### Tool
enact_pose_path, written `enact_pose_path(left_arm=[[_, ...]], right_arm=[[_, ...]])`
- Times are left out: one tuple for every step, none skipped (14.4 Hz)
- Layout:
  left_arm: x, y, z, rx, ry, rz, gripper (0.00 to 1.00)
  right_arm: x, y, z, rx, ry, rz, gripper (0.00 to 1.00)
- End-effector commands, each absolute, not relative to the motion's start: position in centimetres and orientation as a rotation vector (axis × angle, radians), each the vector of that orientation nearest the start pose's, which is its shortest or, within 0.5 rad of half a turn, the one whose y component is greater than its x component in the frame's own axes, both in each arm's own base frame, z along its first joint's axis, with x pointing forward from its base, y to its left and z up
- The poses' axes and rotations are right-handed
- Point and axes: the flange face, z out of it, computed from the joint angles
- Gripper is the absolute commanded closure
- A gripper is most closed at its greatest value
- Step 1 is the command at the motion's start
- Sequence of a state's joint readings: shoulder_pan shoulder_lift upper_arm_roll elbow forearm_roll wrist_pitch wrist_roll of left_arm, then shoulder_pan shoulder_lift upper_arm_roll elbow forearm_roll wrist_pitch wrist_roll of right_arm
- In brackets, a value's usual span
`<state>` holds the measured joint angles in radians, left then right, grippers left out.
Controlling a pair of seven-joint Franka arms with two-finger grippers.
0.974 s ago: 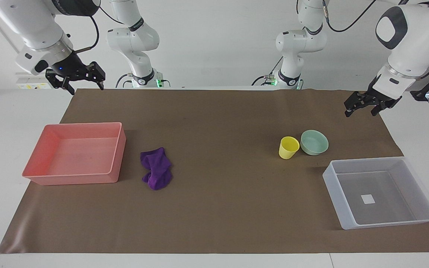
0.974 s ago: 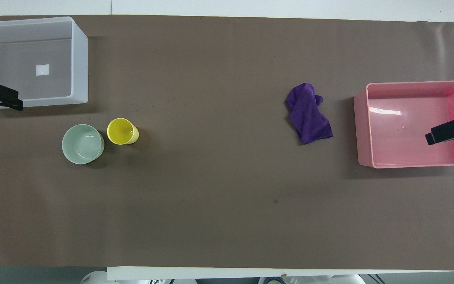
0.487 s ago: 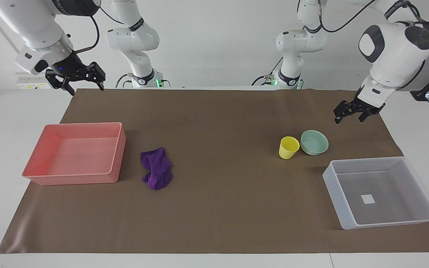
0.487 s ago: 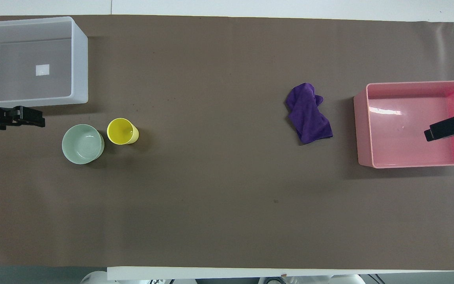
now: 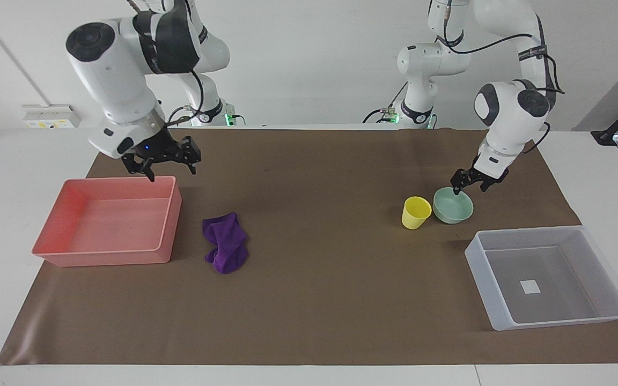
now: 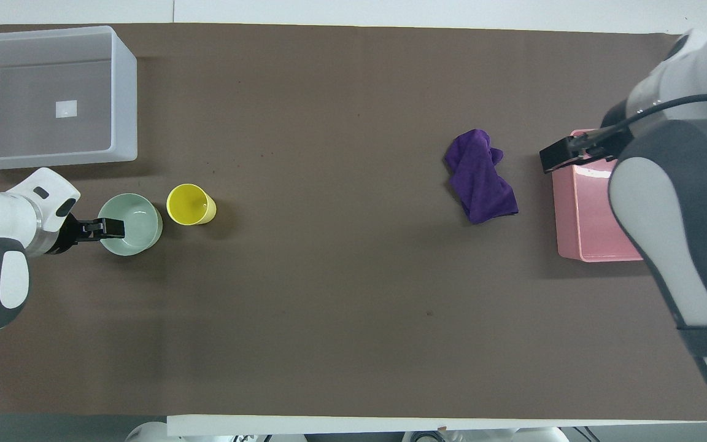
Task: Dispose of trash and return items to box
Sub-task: 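Grasp the green bowl with the left gripper while the right gripper grasps the cloth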
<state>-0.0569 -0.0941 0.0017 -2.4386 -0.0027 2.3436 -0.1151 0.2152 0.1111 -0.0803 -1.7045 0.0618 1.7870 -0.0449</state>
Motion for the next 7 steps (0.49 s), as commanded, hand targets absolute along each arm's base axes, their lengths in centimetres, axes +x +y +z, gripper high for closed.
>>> enact_pose_path(left_arm=[[47.6,-3.7,33.5,-3.149,-0.140,-0.025,1.00],[47.5,-3.6,33.4,-3.149,-0.135,-0.023,1.00],[47.5,-3.7,33.4,-3.149,-0.133,-0.023,1.00],[47.5,-3.7,33.5,-3.149,-0.133,-0.023,1.00],[47.5,-3.7,33.4,-3.148,-0.133,-0.018,1.00],[47.5,-3.6,33.5,-3.148,-0.135,-0.018,1.00],[47.5,-3.7,33.6,-3.148,-0.130,-0.006,1.00]], right_arm=[[61.2,10.6,46.0,-3.066,-0.241,0.029,0.00],[61.4,10.7,43.8,-3.069,-0.238,0.000,0.00],[61.3,10.7,41.1,-3.071,-0.248,-0.019,0.00],[61.3,10.7,39.0,-3.075,-0.251,-0.034,0.00],[61.4,11.2,36.8,-3.079,-0.264,-0.019,0.00],[61.4,12.0,35.1,-3.080,-0.285,-0.004,0.00],[61.5,12.2,33.7,-3.083,-0.291,-0.009,0.00]])
